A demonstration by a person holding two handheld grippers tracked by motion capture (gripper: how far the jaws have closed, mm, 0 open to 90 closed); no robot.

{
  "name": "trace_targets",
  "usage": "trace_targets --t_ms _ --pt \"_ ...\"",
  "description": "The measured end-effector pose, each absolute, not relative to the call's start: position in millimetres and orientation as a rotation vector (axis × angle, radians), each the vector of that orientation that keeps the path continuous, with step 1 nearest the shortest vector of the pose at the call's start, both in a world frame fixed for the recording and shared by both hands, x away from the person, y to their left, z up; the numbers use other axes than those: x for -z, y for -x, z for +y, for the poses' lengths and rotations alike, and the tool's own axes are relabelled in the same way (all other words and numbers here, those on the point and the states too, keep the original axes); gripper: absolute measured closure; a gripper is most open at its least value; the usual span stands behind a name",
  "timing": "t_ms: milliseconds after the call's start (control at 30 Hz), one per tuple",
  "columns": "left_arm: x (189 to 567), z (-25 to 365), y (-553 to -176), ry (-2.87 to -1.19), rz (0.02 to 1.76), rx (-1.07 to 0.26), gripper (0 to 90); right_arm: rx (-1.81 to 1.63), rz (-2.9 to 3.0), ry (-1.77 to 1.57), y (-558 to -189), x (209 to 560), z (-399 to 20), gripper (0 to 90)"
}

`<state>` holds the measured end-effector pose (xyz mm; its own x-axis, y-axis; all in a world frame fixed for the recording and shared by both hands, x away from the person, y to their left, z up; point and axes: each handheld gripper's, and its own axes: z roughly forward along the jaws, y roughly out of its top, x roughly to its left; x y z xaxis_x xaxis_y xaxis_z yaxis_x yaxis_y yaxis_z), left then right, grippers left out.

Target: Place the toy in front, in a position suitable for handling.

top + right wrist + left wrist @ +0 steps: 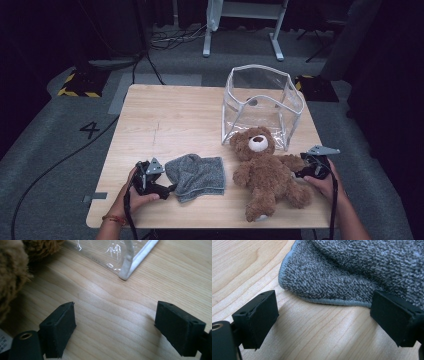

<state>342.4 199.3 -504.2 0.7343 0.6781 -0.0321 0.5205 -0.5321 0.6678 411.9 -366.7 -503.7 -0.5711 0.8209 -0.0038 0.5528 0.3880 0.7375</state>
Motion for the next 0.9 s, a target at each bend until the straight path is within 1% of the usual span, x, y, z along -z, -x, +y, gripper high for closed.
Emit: trace_targets --t_ms 100,167,300,333,367,400,433,467,500,567,633,867,900 --pt "504 204 -342 -2.264 0.892 -0.304 8.2 -1.005 2.283 -1.209 -409 503 -370 17.2" --pt "504 207 -341 -2.266 0.890 -0.308 8.2 -1.014 2.291 -1.218 -407 500 -372 21.3" --pt "502 210 -340 -2.282 0.904 -0.312 9.3 -1.081 2.276 -1.213 -402 488 -375 21.2" --pt "500 211 -338 -2.284 0.896 -0.306 11.2 -1.105 2.275 -1.199 -399 483 -376 21.6" --pt "499 211 -337 -2.283 0.893 -0.313 20.9 -1.123 2.277 -1.149 -391 472 -376 22.4" --pt "497 210 -335 -2.279 0.885 -0.316 20.9 -1.123 2.277 -1.149 -391 472 -376 22.4" --pt "495 209 -334 -2.274 0.879 -0.314 14.1 -1.139 2.277 -1.131 -386 467 -376 22.5" --pt "492 208 -332 -2.265 0.861 -0.304 14.1 -1.163 2.279 -1.119 -382 462 -377 22.7" --pt "486 205 -328 -2.263 0.826 -0.325 19.0 -1.208 2.296 -1.098 -373 454 -377 23.1" --pt "484 202 -327 -2.264 0.816 -0.333 15.6 -1.222 2.331 -1.049 -365 447 -377 22.9" --pt "479 197 -324 -2.268 0.793 -0.357 18.0 -1.221 2.338 -1.024 -362 444 -376 23.0" --pt "470 182 -315 -2.245 0.743 -0.348 17.9 -1.285 2.398 -0.902 -343 424 -369 23.4" --pt "470 176 -313 -2.234 0.727 -0.317 18.2 -1.308 2.424 -0.884 -341 423 -368 23.4"
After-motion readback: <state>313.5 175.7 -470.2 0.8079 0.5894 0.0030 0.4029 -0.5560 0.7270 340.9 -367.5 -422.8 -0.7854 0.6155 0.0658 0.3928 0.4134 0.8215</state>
